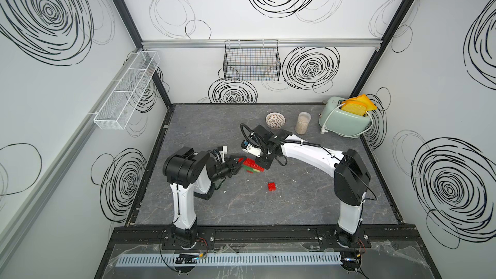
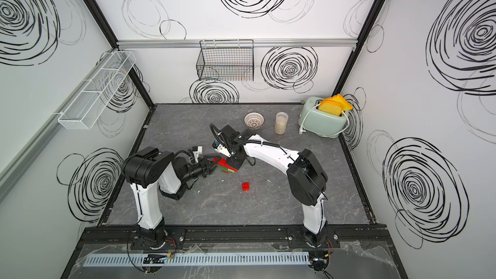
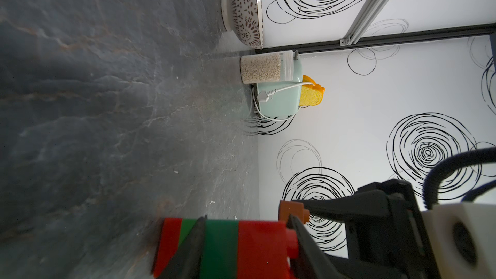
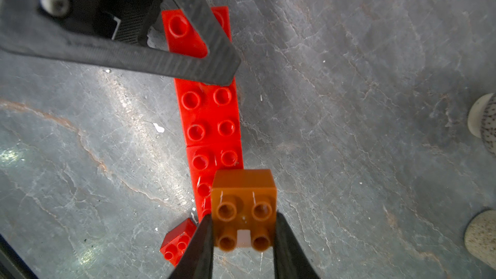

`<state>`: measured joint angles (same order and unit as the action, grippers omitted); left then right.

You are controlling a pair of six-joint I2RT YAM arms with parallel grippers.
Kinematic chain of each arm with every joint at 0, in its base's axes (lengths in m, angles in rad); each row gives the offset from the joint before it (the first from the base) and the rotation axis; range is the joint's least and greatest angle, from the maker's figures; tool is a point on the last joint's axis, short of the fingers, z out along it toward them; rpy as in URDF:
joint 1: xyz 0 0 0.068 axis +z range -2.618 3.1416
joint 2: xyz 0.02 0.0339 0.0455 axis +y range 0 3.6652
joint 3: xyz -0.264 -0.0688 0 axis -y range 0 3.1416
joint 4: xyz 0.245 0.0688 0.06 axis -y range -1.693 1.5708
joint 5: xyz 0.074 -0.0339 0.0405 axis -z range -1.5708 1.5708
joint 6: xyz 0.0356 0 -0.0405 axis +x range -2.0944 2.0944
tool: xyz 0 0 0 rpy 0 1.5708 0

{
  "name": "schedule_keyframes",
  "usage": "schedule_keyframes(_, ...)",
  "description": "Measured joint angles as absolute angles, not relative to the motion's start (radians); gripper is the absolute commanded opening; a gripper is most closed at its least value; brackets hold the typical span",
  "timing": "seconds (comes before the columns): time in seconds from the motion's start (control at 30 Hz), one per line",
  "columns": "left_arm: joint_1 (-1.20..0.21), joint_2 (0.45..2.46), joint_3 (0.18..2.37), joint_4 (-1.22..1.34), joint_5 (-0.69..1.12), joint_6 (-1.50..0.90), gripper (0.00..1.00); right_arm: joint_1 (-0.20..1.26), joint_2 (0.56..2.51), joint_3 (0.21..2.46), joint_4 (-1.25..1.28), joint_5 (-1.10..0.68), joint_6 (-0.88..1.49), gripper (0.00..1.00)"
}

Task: Assemble a heart with lego
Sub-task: Assemble the lego brick with the lego brick.

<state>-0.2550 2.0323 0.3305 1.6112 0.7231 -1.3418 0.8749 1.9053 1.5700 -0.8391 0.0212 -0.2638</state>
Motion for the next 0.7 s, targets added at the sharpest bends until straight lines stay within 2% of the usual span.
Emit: schedule_keyframes(0.7, -0.254, 2.032, 0.334, 1.611, 0.734, -1.330, 0.21, 0.879, 1.927, 1.602, -0.890, 0.002, -0.257, 0.24)
